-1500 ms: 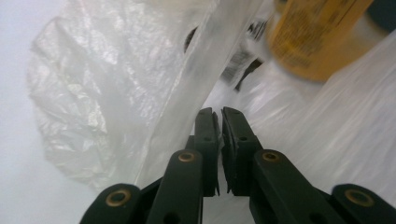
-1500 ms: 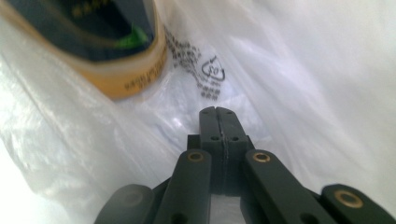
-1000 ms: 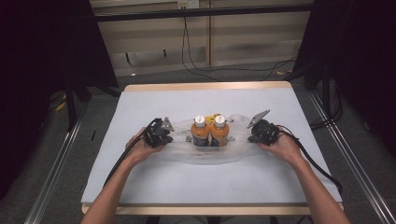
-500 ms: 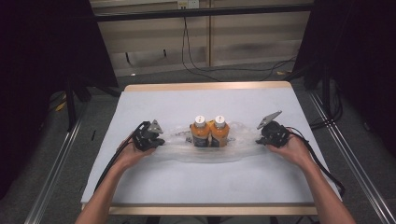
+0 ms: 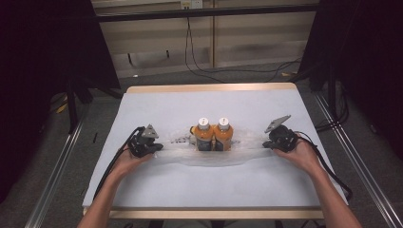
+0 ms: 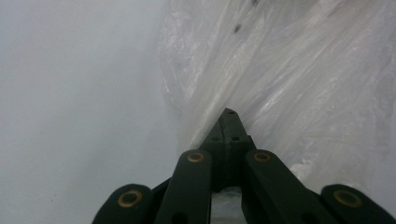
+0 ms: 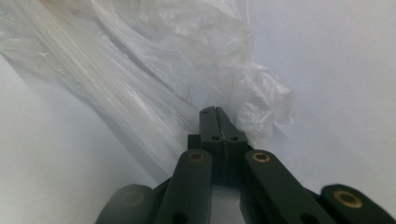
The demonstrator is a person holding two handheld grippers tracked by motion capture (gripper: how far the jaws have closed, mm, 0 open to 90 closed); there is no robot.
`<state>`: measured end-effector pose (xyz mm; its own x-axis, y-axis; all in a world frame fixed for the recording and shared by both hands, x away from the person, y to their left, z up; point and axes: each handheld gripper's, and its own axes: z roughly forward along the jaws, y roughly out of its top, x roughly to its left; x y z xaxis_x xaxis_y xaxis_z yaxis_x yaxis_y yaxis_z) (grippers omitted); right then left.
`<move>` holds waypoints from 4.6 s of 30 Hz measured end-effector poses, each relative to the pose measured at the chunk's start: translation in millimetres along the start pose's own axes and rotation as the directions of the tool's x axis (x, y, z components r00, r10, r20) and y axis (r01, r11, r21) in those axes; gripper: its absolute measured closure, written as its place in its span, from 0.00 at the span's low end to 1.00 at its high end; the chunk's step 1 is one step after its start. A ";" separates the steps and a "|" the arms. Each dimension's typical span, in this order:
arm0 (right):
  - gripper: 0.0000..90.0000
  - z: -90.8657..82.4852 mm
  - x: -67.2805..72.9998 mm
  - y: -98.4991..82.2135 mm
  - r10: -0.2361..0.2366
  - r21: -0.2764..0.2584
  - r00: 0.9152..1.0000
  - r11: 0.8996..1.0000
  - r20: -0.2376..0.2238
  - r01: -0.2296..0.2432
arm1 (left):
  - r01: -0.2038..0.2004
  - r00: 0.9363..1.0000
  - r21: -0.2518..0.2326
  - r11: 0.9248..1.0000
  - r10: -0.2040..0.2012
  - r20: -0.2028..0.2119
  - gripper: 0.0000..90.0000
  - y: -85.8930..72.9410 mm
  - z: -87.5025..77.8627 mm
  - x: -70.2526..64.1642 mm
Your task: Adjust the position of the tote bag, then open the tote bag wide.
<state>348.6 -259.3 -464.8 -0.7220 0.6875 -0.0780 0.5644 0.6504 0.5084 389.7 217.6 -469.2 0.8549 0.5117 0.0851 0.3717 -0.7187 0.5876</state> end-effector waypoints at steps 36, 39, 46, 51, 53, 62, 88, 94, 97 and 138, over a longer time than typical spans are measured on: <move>1.00 -21.2 28.5 35.2 0.005 -0.342 0.984 0.937 -0.180 -0.067 | 0.073 0.970 -0.322 0.944 0.009 0.243 1.00 33.8 -18.2 -55.5; 1.00 -20.6 29.0 43.5 -0.001 -0.349 0.982 0.935 -0.186 -0.065 | 0.059 0.967 -0.340 0.938 0.031 0.254 1.00 43.0 -16.5 -63.8; 1.00 -17.4 28.7 59.4 -0.014 -0.366 0.982 0.929 -0.188 -0.056 | 0.037 0.956 -0.395 0.918 0.083 0.282 1.00 75.1 -7.2 -86.1; 1.00 -14.7 22.8 70.1 -0.007 -0.377 0.981 0.924 -0.196 -0.068 | 0.037 0.947 -0.389 0.920 0.092 0.307 1.00 90.0 11.2 -97.8; 1.00 -13.3 20.5 75.3 -0.011 -0.382 0.980 0.922 -0.201 -0.068 | 0.028 0.949 -0.383 0.924 0.096 0.301 1.00 93.3 15.7 -100.8; 1.00 15.4 21.9 89.2 -0.012 -0.368 0.968 0.926 -0.250 -0.084 | -0.006 0.967 -0.350 0.937 0.095 0.236 1.00 89.7 38.2 -108.1; 1.00 80.5 16.5 101.8 0.058 -0.196 0.967 0.974 -0.249 -0.109 | -0.060 0.965 -0.244 0.968 0.118 0.232 1.00 68.3 60.1 -121.8; 1.00 84.0 16.3 112.4 0.062 -0.175 0.976 0.979 -0.209 -0.100 | -0.098 0.951 -0.218 0.971 0.155 0.267 1.00 68.9 56.2 -130.9; 1.00 87.4 14.0 116.8 0.074 -0.178 0.976 0.978 -0.205 -0.111 | -0.102 0.946 -0.226 0.969 0.165 0.278 1.00 69.2 56.9 -131.1; 1.00 109.7 -13.8 155.2 0.245 -0.134 0.969 0.959 -0.034 -0.248 | -0.178 0.905 -0.199 0.964 0.240 0.352 1.00 62.0 42.3 -154.7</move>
<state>490.1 -132.5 -478.9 -0.5746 0.8147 0.0784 0.6667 0.4103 0.6222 295.8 74.0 -480.0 0.9901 0.1246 -0.0652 0.1337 -0.6901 0.7113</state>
